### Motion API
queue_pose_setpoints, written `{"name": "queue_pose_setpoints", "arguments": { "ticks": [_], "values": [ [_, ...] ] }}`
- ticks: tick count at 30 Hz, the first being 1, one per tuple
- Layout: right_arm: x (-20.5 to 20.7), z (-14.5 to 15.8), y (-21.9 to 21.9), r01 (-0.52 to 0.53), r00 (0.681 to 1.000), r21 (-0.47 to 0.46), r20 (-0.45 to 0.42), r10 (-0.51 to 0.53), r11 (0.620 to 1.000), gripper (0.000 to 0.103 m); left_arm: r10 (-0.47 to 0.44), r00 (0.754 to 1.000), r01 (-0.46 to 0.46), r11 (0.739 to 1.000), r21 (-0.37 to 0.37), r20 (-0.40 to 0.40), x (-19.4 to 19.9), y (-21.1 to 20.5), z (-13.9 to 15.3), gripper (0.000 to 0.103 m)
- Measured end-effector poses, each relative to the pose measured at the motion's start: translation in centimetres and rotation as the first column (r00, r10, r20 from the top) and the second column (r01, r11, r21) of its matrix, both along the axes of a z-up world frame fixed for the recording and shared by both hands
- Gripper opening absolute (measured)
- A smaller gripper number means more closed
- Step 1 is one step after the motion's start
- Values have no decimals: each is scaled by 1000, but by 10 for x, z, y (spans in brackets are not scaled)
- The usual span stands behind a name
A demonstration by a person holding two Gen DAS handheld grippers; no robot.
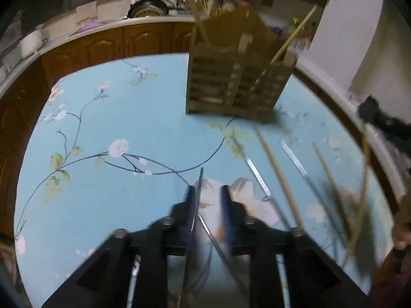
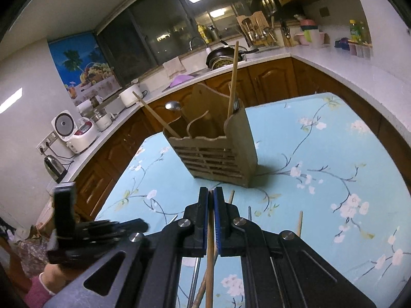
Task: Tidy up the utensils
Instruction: 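Lift the metal chopstick with the left tool while the right tool lifts the wooden chopstick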
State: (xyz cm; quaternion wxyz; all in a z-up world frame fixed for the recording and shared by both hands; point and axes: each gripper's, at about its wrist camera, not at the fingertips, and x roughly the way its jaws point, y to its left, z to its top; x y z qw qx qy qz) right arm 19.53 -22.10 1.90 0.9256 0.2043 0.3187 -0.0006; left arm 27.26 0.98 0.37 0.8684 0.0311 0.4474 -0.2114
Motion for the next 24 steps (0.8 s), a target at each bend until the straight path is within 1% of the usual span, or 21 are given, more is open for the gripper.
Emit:
{"name": "queue_pose_setpoints", "arguments": {
  "ticks": [3,6,7,8,9,10,11,12,14,16,18,21,23,24],
  "values": [
    [0,-1,2,-1,1000,-1,-4,1,1000,4,-6,1000,7,998,63,-24,16,-13,-17,26],
    [0,-4,2,2,1000,5,-8,-2,1000,4,-17,999,21,994,104,-38,36,-26,-32,26],
    [1,-4,1,3,1000,6,-9,-3,1000,4,-27,999,29,993,113,-18,39,-30,-33,26],
    [1,-5,1,3,1000,8,-10,-3,1000,4,-36,999,38,991,125,-19,41,-34,-34,26],
    [2,-6,1,2,1000,10,-11,-2,1000,4,-48,999,50,989,139,-13,42,-38,-35,22],
    [2,-7,0,1,1000,12,-11,-1,1000,4,-62,998,62,987,149,-7,44,-42,-35,14],
    [3,-7,1,1,1000,13,-11,-1,1000,4,-73,997,73,986,150,-5,44,-45,-36,10],
    [3,-7,1,1,1000,14,-10,-1,1000,4,-83,997,82,985,153,-4,44,-47,-37,3],
    [3,-7,1,2,1000,17,-10,-1,1000,4,-86,996,85,982,167,2,43,-50,-38,2],
    [3,-7,1,-1,1000,15,-8,1,1000,4,-76,997,75,986,148,6,41,-48,-36,2],
    [2,-4,1,-4,1000,12,3,4,1000,4,-65,997,61,991,117,30,33,-42,-26,2],
    [-2,6,3,-5,1000,5,26,5,1000,4,-43,996,41,999,17,84,15,-25,5,2],
    [-5,14,4,-5,999,-1,46,5,1000,4,-28,992,32,999,-30,123,5,-14,24,2],
    [-6,18,5,-5,999,-3,54,5,1000,4,-17,988,27,998,-63,154,-2,-7,39,2]
  ]
}}
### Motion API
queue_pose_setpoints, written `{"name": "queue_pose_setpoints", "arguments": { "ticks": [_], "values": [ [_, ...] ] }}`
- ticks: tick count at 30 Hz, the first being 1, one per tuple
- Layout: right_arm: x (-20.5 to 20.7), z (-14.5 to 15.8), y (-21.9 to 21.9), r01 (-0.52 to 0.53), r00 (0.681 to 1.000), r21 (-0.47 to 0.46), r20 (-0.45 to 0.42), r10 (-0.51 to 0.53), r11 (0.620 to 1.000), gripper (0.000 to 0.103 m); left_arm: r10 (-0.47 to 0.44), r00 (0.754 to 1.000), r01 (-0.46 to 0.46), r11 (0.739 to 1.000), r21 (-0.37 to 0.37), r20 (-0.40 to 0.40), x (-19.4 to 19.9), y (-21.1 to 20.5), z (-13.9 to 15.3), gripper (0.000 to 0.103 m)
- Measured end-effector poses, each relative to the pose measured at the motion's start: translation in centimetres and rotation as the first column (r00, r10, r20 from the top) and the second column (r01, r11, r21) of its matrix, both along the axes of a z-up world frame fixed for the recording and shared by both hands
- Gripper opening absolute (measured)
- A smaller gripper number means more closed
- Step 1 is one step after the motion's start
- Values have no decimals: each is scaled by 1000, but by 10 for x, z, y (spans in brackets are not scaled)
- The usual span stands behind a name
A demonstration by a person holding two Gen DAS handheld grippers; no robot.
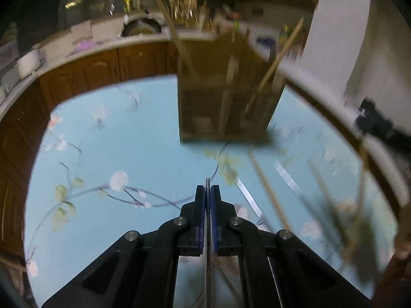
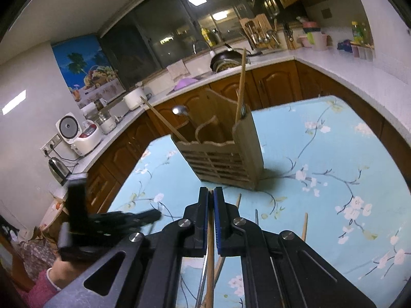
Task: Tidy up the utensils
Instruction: 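Lift the metal chopstick with the left tool while the right tool lifts the wooden chopstick, then carry both chopsticks over the wooden holder and open both tools to drop them in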
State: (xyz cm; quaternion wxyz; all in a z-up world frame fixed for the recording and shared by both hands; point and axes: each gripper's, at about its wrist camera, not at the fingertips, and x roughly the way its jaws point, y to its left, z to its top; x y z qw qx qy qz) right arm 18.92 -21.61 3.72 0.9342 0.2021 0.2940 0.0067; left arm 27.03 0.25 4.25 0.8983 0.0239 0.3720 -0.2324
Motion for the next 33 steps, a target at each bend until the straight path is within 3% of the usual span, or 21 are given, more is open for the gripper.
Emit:
{"name": "queue_pose_setpoints", "arguments": {
  "ticks": [4,10,16,33],
  "values": [
    [-7,18,3,0,999,-12,43,0,1000,4,21,997,-15,996,-87,72,-22,21,35,2],
    [-12,41,6,-3,996,-42,92,6,999,4,41,989,-23,991,-130,141,-45,38,61,2],
    [-14,56,5,5,992,-62,128,3,998,4,53,984,-26,988,-153,173,-65,58,70,2],
    [1,78,-10,46,982,-86,189,-29,995,4,117,963,-63,974,-218,243,-48,66,87,2]
  ]
}}
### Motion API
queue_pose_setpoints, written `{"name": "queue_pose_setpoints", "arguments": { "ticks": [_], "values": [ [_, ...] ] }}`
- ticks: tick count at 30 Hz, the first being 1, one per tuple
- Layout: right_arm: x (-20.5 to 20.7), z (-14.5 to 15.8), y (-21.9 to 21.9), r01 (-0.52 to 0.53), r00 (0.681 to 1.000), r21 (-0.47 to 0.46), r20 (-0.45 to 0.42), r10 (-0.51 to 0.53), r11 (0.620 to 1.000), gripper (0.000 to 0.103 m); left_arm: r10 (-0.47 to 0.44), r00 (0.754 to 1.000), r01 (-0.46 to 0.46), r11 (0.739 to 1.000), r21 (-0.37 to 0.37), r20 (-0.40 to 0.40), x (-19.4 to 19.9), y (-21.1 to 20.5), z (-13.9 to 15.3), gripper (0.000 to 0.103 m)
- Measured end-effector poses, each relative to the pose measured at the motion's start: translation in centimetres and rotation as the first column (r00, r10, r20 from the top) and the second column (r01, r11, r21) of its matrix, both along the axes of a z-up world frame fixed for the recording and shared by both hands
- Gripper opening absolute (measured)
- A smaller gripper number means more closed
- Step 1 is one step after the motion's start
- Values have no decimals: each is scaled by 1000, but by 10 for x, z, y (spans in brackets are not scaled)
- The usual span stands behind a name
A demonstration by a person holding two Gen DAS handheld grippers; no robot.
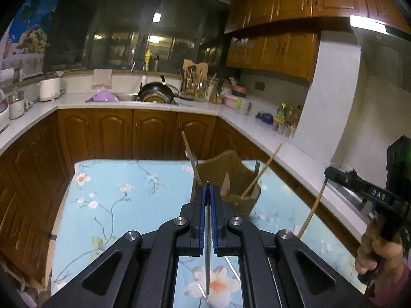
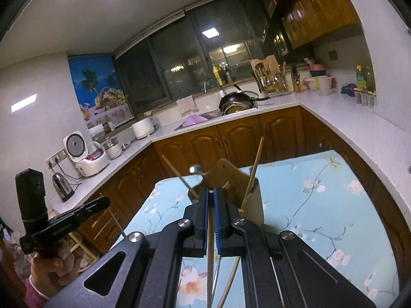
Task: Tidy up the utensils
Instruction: 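Carry both chopsticks over the wooden holder and open both tools to drop them in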
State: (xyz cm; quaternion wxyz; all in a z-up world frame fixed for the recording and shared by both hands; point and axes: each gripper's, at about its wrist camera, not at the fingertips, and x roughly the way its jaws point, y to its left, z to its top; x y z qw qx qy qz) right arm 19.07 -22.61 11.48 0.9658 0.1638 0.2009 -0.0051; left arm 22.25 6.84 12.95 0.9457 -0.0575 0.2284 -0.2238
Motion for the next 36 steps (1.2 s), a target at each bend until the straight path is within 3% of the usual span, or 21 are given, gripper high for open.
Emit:
{"name": "queue_pose_setpoints", "arguments": {
  "ticks": [12,17,25,36],
  "values": [
    [42,60,-22,96,982,-35,167,-89,995,4,41,987,-28,996,-86,153,56,-14,39,2],
    [67,73,-25,140,969,-78,214,-121,987,4,59,978,-42,995,-89,199,90,-31,35,2],
    [97,44,-25,177,968,-126,202,-150,976,4,115,970,-101,992,-75,216,127,-70,-19,2],
    [108,-18,-33,175,981,-100,102,-165,979,4,112,986,-108,994,-35,124,148,-102,-72,2]
  ]
}}
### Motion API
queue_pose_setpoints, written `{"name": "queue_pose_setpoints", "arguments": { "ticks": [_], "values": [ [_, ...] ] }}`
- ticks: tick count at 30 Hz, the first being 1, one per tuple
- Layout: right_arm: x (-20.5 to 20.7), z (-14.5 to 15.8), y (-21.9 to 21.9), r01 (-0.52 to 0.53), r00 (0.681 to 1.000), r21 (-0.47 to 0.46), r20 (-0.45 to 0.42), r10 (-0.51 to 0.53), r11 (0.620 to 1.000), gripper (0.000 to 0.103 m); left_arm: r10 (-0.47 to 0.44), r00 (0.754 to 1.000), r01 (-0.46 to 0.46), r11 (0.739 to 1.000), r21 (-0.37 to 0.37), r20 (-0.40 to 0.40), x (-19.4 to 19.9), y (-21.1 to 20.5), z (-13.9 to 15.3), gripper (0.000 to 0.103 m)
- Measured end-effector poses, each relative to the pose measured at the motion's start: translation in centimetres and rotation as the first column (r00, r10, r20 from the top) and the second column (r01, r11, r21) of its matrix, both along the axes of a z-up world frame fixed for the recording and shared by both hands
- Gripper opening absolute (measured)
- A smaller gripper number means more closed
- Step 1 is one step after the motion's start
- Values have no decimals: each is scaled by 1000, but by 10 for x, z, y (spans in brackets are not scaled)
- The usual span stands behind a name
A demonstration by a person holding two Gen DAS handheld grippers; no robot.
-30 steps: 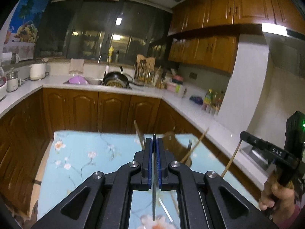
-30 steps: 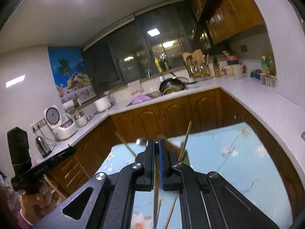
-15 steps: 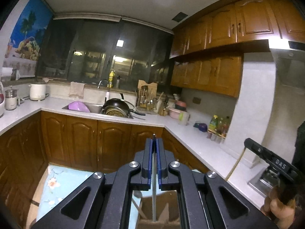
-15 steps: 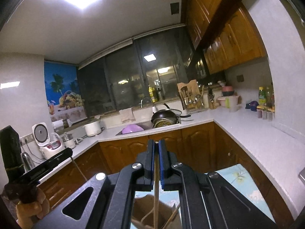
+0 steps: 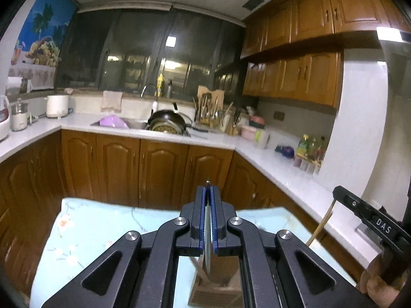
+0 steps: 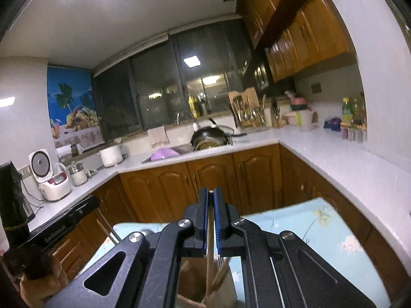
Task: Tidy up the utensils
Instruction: 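Carry both chopsticks over the wooden holder and open both tools to drop them in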
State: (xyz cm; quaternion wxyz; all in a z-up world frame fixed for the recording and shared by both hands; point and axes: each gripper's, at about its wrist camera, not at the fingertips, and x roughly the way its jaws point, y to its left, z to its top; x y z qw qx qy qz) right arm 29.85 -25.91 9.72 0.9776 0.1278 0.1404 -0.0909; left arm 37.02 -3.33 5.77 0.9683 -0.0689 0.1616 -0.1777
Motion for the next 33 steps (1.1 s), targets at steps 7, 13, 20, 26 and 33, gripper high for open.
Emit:
{"name": "queue_pose_setpoints", "arguments": {
  "ticks": [7,13,20,26,33],
  "values": [
    [-3,-5,-4,2,1000,12,-24,-2,1000,4,-8,998,11,999,36,-61,14,4,7,2],
    [-2,-5,-7,7,999,20,-38,-6,1000,5,-9,998,11,999,35,-68,11,12,27,2],
    [-6,0,-12,5,999,62,-35,-3,998,24,-24,996,27,999,24,-88,11,18,29,7],
    [-26,14,-12,-9,1000,88,29,6,996,58,-11,999,10,1000,-20,-41,-8,30,42,37],
    [-61,21,-9,-19,997,86,78,12,996,94,40,999,-41,997,-61,-12,-52,51,44,75]
  ]
}}
